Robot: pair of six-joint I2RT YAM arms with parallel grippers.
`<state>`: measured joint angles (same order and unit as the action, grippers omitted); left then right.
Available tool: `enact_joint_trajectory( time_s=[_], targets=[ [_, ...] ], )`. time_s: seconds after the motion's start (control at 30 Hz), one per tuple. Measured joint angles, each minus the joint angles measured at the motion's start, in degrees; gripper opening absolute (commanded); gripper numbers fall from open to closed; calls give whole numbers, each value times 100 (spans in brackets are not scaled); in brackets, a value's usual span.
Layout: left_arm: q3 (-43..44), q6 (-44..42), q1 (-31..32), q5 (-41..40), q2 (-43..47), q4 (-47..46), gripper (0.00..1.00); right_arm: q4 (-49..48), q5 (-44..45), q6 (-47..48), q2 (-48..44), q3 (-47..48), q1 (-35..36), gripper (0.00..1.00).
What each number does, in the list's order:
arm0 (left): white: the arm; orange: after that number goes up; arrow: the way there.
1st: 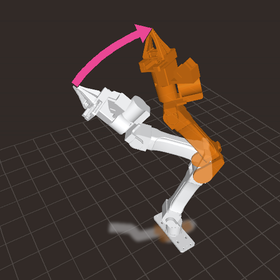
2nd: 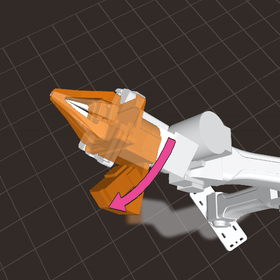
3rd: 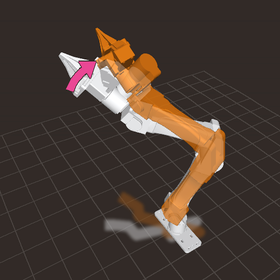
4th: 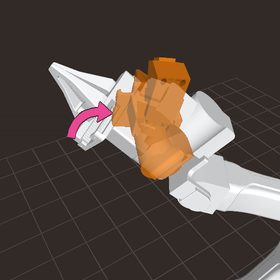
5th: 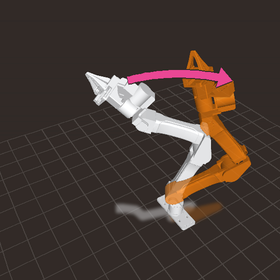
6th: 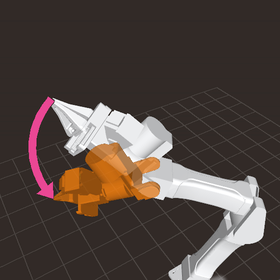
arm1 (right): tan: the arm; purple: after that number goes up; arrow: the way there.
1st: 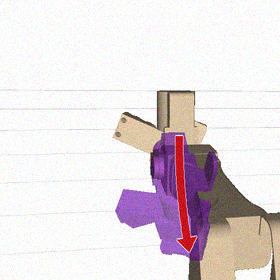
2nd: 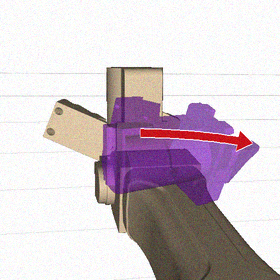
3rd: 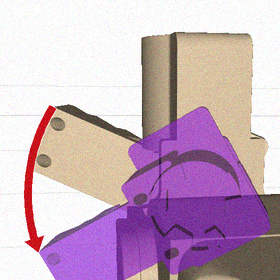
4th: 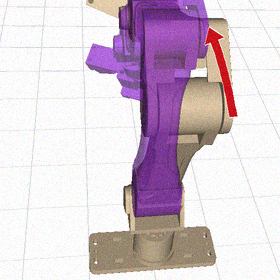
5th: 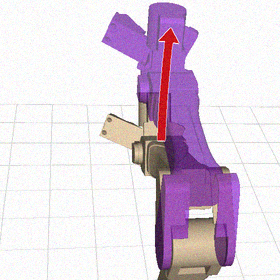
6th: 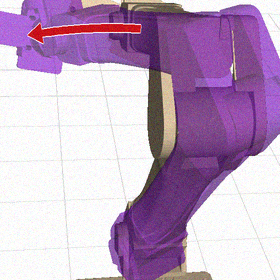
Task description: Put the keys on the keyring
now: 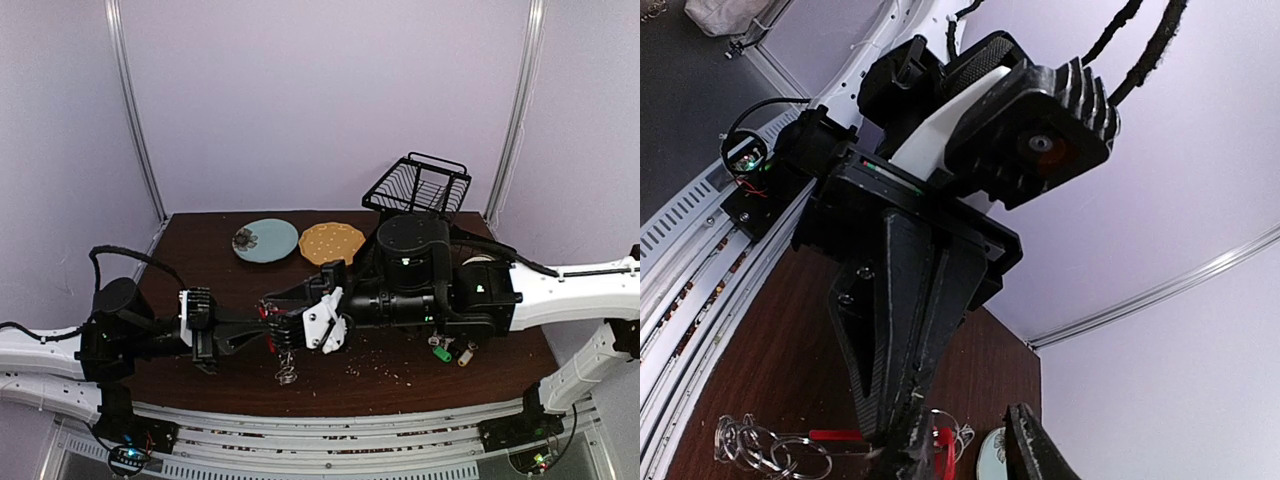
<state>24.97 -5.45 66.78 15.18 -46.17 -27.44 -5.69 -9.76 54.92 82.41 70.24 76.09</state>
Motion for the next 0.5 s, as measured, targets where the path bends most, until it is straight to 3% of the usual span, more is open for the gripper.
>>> enact_joint_trajectory(
  time_s=[0.5],
  targets=[
    [-411, 133, 20, -85, -107, -833, 0, 1753, -81, 839, 785, 1554, -76, 27]
  ],
)
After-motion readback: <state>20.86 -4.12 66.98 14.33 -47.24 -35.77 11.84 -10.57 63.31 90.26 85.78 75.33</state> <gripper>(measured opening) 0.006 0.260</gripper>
